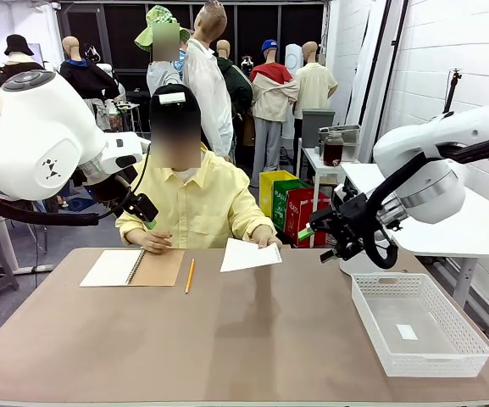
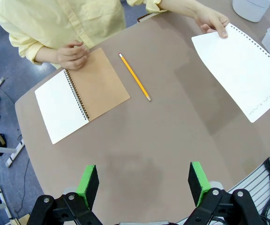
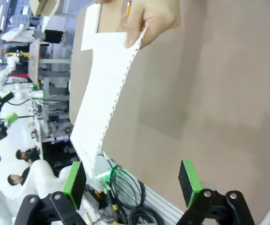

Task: Sort the paper based on its condition.
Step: If a person hands you a paper, place it in the Organizing basket , and if it's crumpled, put it in the Trash can.

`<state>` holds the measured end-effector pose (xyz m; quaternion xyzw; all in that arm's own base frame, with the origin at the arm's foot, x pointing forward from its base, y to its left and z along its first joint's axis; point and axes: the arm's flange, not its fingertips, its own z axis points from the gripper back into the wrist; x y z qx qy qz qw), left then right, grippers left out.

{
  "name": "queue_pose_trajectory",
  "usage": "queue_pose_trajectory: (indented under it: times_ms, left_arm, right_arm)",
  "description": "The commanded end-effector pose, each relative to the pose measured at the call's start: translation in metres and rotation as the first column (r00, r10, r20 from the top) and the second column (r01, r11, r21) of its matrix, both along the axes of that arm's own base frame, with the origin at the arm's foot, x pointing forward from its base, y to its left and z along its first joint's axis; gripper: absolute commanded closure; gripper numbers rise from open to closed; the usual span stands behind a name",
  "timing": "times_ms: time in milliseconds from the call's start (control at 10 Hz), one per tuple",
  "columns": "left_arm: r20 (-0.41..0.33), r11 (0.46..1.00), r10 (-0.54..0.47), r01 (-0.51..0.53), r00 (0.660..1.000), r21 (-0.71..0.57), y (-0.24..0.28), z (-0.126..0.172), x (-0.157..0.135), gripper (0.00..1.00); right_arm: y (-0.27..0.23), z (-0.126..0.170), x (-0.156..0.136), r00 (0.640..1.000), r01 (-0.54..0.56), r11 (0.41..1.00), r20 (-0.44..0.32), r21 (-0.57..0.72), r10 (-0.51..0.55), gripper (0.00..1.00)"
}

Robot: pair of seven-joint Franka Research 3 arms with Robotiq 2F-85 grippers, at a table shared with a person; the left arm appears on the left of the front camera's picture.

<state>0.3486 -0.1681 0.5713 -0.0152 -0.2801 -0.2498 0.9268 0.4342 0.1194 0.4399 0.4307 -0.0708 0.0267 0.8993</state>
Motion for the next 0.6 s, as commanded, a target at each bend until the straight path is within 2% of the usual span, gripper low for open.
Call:
queue_pose_trajectory:
  times_ms: [0,200,500]
  left_arm:
    - [0.003,1.000,-0.006,0.006,1.000,0.005,0.000,0.001,0.000,0.00]
    - [0.003,1.000,-0.006,0.006,1.000,0.005,0.000,0.001,0.000,0.00]
    - [0.003,1.000,-0.006,0.006,1.000,0.005,0.000,0.001,0.000,0.00]
  right_arm:
    - [0.008,-0.011,0.012,0.995,0.048,0.998,-0.087,0.046,-0.044,0.00]
    - [0.016,-0.028,0.023,0.986,0.065,0.994,-0.158,0.085,-0.051,0.00]
    - [0.031,-0.035,0.032,0.976,0.076,0.988,-0.214,0.132,-0.047,0.00]
